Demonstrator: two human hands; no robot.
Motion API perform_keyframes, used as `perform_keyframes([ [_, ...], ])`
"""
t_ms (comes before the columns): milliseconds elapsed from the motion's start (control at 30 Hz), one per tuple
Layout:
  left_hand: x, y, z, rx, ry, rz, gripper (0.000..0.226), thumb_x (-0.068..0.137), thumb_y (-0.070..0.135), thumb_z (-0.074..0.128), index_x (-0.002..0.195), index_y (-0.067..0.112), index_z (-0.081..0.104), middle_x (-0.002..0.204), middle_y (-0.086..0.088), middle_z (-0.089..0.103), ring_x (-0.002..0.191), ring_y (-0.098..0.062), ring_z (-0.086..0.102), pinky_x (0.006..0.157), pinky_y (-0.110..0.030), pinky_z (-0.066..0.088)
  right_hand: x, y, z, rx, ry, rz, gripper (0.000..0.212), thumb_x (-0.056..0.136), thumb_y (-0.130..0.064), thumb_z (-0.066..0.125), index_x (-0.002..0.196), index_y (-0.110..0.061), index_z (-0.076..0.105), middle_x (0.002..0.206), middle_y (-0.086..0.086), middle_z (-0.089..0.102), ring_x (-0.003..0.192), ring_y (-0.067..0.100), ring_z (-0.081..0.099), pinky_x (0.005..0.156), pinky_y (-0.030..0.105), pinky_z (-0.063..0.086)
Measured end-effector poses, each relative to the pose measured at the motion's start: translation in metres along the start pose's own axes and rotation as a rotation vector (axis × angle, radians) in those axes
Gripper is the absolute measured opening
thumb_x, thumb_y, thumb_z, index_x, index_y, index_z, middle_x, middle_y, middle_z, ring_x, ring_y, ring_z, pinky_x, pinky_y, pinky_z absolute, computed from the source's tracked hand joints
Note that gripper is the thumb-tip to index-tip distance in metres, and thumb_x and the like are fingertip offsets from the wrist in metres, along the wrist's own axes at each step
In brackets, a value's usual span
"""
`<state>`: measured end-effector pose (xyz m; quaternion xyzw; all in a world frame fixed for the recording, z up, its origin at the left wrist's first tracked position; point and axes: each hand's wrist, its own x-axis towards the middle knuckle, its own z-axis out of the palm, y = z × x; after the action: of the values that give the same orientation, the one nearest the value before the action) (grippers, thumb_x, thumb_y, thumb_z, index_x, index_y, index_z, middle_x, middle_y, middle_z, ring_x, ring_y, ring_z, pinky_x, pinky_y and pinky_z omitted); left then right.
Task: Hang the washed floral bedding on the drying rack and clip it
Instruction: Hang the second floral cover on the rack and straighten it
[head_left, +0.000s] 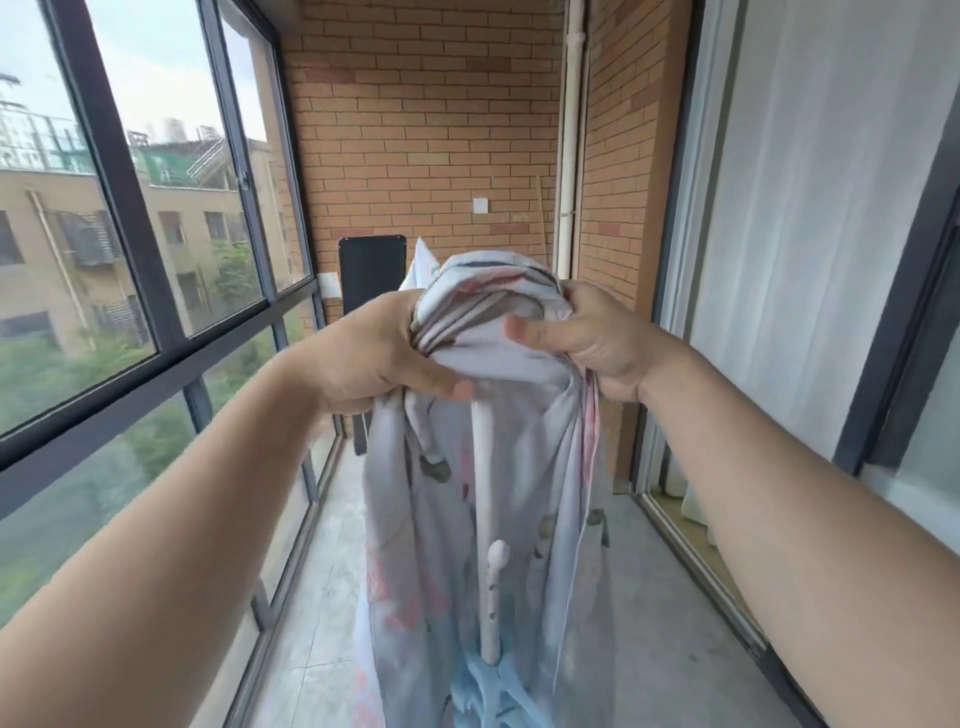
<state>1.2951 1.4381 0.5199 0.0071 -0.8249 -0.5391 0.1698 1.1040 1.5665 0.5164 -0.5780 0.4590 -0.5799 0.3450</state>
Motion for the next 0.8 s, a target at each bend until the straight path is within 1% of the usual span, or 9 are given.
perform_keyframes([
  [67, 0.0, 0.001, -0.006, 0.031, 0.048, -0.032, 0.059, 0.067, -0.005, 0.084, 0.121, -0.008, 0.061, 0.114, -0.023, 0.07, 0.101, -0.033, 0.069, 0.08, -0.034, 0.058, 0.008, -0.001, -0.01, -0.004, -0.154, 0.05, 0.047, 0.076, 0.001, 0.071, 0.121, 0.004, 0.061, 0.118, 0.02, 0.07, 0.111, 0.033, 0.067, 0.092, 0.041, 0.056],
  [133, 0.0, 0.002, -0.011, 0.036, 0.111, -0.063, 0.062, 0.059, 0.009, 0.093, 0.112, -0.007, 0.065, 0.105, -0.018, 0.073, 0.095, -0.028, 0.071, 0.078, -0.029, 0.057, 0.019, -0.001, -0.016, -0.005, -0.244, 0.073, 0.053, 0.077, 0.006, 0.071, 0.128, 0.006, 0.056, 0.127, 0.027, 0.063, 0.119, 0.041, 0.061, 0.098, 0.048, 0.053],
  [233, 0.002, 0.011, -0.019, 0.045, 0.165, -0.147, 0.058, 0.06, 0.015, 0.091, 0.108, -0.009, 0.068, 0.1, -0.02, 0.072, 0.09, -0.028, 0.07, 0.073, -0.027, 0.058, 0.034, -0.002, -0.019, 0.025, -0.343, 0.083, 0.043, 0.08, 0.001, 0.069, 0.122, 0.0, 0.062, 0.121, 0.02, 0.068, 0.114, 0.035, 0.064, 0.097, 0.045, 0.053],
  [300, 0.005, 0.018, -0.026, 0.056, 0.142, -0.175, 0.072, 0.058, 0.024, 0.096, 0.112, -0.013, 0.065, 0.104, -0.03, 0.068, 0.091, -0.033, 0.068, 0.073, -0.032, 0.059, 0.045, -0.002, -0.02, 0.048, -0.395, 0.064, 0.04, 0.082, -0.001, 0.068, 0.122, -0.003, 0.063, 0.121, 0.018, 0.068, 0.115, 0.034, 0.064, 0.099, 0.045, 0.051],
  [400, 0.012, 0.022, -0.032, -0.1, 0.072, -0.128, 0.075, 0.072, 0.025, 0.088, 0.127, -0.015, 0.055, 0.124, -0.039, 0.057, 0.106, -0.043, 0.063, 0.087, -0.045, 0.058, 0.06, -0.001, -0.017, 0.159, -0.376, 0.028, 0.037, 0.086, -0.005, 0.064, 0.124, -0.002, 0.062, 0.123, 0.017, 0.066, 0.116, 0.033, 0.063, 0.099, 0.043, 0.052],
  [500, 0.023, 0.02, -0.04, -0.237, 0.059, -0.107, 0.06, 0.089, 0.019, 0.067, 0.137, -0.012, 0.047, 0.139, -0.038, 0.047, 0.124, -0.049, 0.052, 0.105, -0.059, 0.043, 0.073, -0.003, -0.016, 0.291, -0.366, -0.022, 0.036, 0.091, -0.008, 0.059, 0.126, 0.001, 0.059, 0.124, 0.019, 0.064, 0.116, 0.034, 0.061, 0.098, 0.043, 0.052],
  [633, 0.039, 0.008, -0.049, -0.404, 0.029, -0.121, 0.046, 0.097, 0.02, 0.049, 0.137, -0.002, 0.053, 0.134, -0.025, 0.058, 0.121, -0.038, 0.06, 0.105, -0.053, 0.046, 0.085, -0.003, -0.016, 0.272, -0.391, -0.013, 0.042, 0.091, -0.001, 0.056, 0.133, 0.005, 0.053, 0.126, 0.021, 0.061, 0.12, 0.038, 0.058, 0.101, 0.046, 0.051],
  [733, 0.048, -0.009, -0.056, -0.423, 0.067, -0.136, 0.048, 0.1, 0.02, 0.048, 0.141, -0.006, 0.047, 0.142, -0.032, 0.049, 0.13, -0.046, 0.05, 0.111, -0.057, 0.039, 0.095, 0.003, -0.02, 0.222, -0.348, 0.046, 0.041, 0.091, 0.007, 0.054, 0.132, 0.005, 0.054, 0.126, 0.024, 0.06, 0.119, 0.039, 0.057, 0.1, 0.046, 0.051],
  [800, 0.052, -0.017, -0.061, -0.39, 0.12, -0.131, 0.045, 0.1, 0.018, 0.05, 0.138, -0.007, 0.05, 0.138, -0.032, 0.053, 0.127, -0.047, 0.053, 0.106, -0.054, 0.046, 0.101, 0.008, -0.023, 0.203, -0.345, 0.088, 0.041, 0.091, 0.007, 0.055, 0.132, 0.005, 0.055, 0.128, 0.024, 0.059, 0.119, 0.039, 0.057, 0.101, 0.046, 0.05],
])
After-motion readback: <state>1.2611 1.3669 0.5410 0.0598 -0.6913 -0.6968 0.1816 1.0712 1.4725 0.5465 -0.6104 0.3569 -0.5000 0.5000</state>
